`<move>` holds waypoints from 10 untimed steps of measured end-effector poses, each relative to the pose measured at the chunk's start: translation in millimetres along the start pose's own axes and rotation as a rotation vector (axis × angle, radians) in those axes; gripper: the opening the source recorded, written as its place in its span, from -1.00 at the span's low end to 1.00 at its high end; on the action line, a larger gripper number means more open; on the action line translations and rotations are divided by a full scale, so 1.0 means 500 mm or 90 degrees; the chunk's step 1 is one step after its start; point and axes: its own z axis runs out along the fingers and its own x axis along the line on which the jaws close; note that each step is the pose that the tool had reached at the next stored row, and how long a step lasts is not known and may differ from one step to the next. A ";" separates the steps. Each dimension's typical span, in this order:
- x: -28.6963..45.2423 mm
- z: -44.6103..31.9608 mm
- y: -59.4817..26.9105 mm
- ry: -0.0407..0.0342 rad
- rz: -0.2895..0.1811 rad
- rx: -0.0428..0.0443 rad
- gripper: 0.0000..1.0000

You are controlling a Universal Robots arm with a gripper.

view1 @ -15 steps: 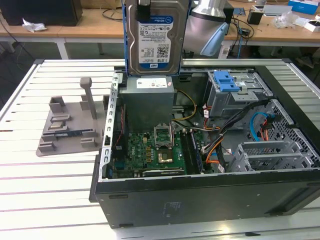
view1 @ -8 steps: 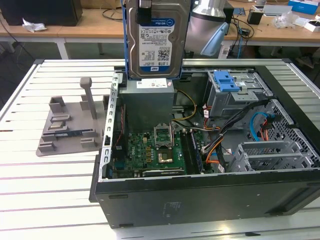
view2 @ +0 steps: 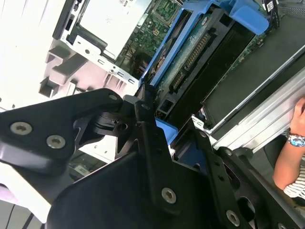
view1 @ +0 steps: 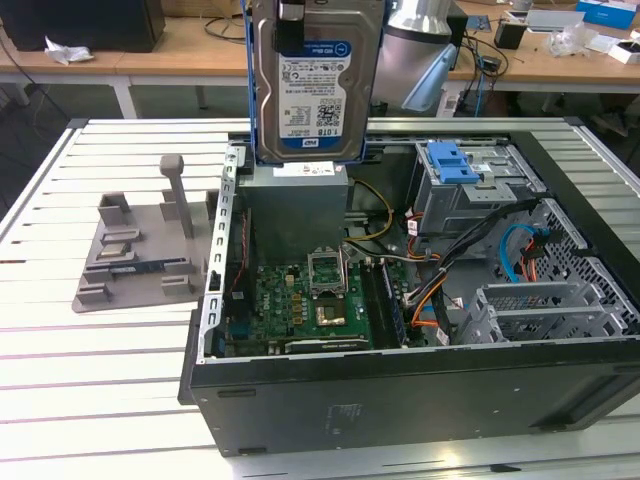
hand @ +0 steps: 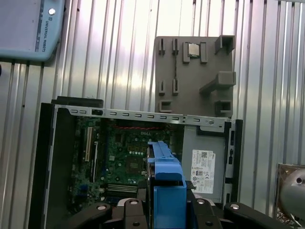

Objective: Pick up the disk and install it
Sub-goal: 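Pick up the disk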

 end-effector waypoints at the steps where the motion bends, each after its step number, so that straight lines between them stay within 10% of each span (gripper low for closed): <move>1: 0.002 0.000 0.000 0.0000 0.000 0.0000 -0.26; 10: 0.039 0.002 0.002 -0.0023 0.000 0.0002 -0.26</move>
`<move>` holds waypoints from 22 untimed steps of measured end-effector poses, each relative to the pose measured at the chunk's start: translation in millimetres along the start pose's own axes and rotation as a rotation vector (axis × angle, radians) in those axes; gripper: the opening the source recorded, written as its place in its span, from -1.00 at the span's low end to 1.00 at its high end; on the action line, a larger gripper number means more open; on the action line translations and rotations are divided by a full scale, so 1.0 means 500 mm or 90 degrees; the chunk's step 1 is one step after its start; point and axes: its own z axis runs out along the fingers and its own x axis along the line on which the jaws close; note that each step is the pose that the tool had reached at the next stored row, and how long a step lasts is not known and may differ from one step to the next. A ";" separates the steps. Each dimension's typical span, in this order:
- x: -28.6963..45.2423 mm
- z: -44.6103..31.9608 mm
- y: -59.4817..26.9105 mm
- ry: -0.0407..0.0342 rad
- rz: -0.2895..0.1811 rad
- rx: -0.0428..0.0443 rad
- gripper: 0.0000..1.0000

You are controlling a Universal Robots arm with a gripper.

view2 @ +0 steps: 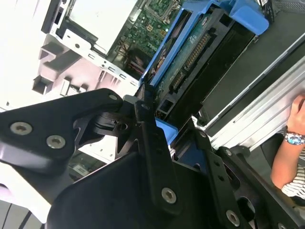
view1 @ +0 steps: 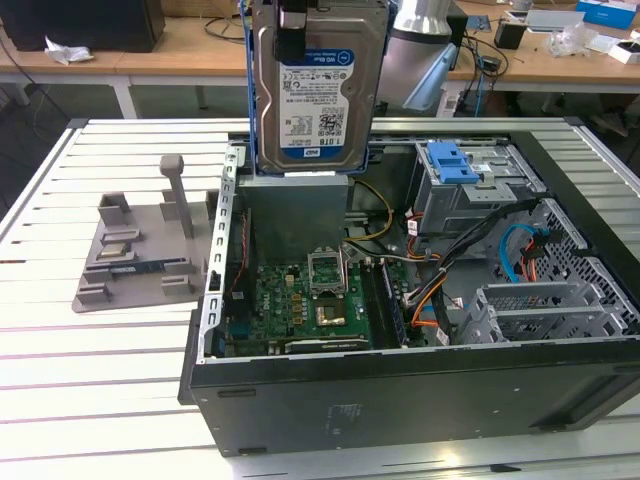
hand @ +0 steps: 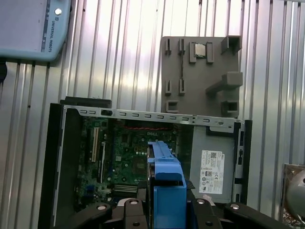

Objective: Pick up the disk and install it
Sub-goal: 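Pick up the disk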

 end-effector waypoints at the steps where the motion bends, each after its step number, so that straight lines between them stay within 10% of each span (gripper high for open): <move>1: 0.003 0.000 0.000 -0.0037 0.001 0.0003 -0.26; 4: 0.004 0.000 0.000 -0.0164 0.017 0.0015 -0.26; 22: 0.006 0.003 -0.024 -0.0167 0.018 0.0015 -0.26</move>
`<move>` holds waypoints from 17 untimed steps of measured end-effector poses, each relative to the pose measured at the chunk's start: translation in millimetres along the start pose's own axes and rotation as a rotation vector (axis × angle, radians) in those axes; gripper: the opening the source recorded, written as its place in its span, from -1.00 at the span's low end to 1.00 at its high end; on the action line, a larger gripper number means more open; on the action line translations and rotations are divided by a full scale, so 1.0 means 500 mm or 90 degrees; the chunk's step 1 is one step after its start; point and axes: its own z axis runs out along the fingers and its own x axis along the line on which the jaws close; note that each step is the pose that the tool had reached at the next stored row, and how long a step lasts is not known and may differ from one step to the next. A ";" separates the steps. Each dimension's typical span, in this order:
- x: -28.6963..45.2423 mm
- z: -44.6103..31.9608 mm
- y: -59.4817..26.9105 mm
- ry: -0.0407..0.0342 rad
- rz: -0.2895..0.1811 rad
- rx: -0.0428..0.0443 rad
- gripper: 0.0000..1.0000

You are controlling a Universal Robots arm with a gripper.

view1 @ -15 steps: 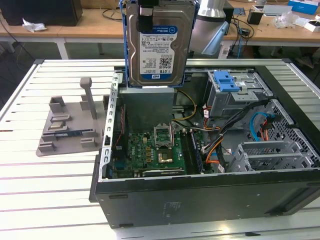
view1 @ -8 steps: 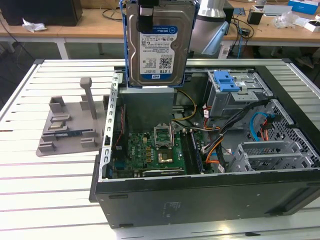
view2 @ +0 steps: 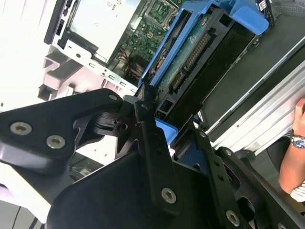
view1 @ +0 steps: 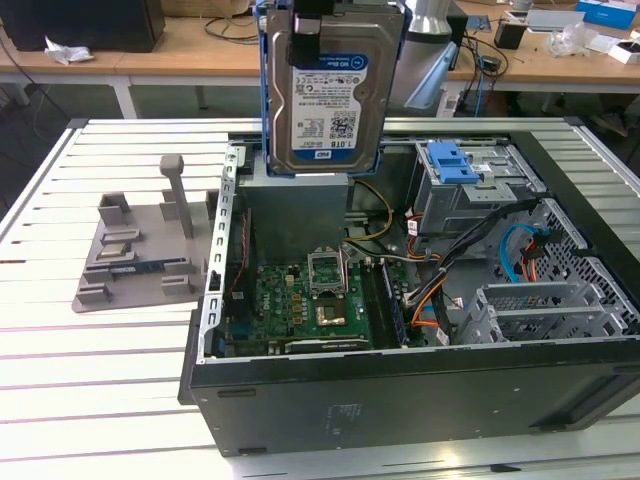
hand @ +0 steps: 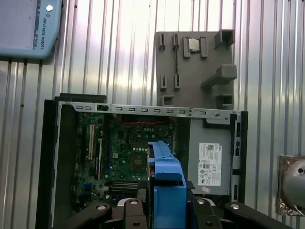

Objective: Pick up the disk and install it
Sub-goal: 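Pick up the disk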

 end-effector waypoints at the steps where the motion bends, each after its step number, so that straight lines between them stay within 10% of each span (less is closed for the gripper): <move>1: 0.000 0.001 -0.004 0.0000 0.000 0.0000 -0.26; 11: 0.008 0.006 -0.053 -0.0011 0.000 -0.0005 -0.26; 17: 0.065 0.006 -0.058 -0.0034 0.000 -0.0004 -0.26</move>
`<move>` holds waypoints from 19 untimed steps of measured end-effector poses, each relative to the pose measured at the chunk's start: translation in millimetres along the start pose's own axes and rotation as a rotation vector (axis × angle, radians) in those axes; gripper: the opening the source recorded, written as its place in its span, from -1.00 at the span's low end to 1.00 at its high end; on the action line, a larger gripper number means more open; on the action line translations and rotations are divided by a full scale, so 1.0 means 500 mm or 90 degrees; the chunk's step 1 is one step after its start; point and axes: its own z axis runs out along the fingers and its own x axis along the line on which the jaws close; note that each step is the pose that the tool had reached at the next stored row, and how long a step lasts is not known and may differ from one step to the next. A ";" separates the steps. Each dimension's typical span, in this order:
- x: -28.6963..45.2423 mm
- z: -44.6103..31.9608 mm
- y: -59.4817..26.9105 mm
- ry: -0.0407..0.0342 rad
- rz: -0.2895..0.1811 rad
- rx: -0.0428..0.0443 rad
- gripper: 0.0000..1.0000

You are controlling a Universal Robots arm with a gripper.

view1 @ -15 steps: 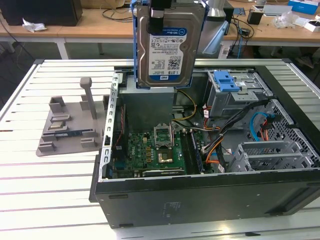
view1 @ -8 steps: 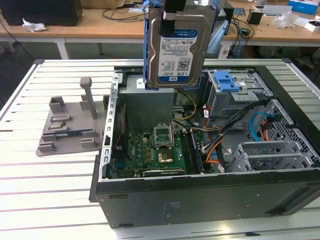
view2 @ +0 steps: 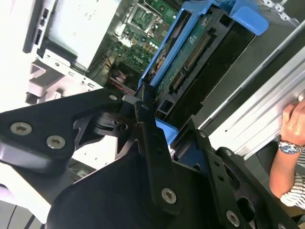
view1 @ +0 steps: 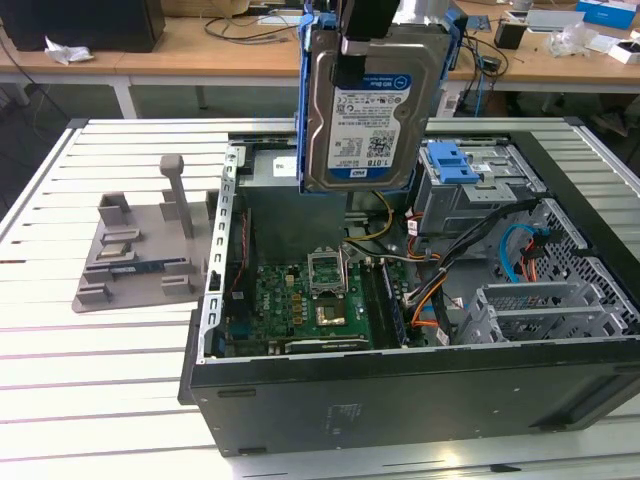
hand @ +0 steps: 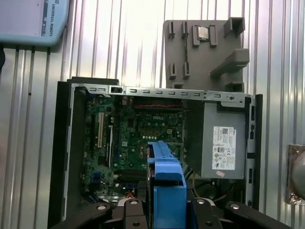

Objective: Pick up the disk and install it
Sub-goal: 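Pick up the disk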

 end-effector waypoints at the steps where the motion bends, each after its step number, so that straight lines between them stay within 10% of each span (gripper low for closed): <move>1: 0.010 0.000 0.000 -0.0001 0.000 0.0000 -0.26; 19: 0.096 0.003 -0.067 -0.0007 0.004 -0.0011 -0.26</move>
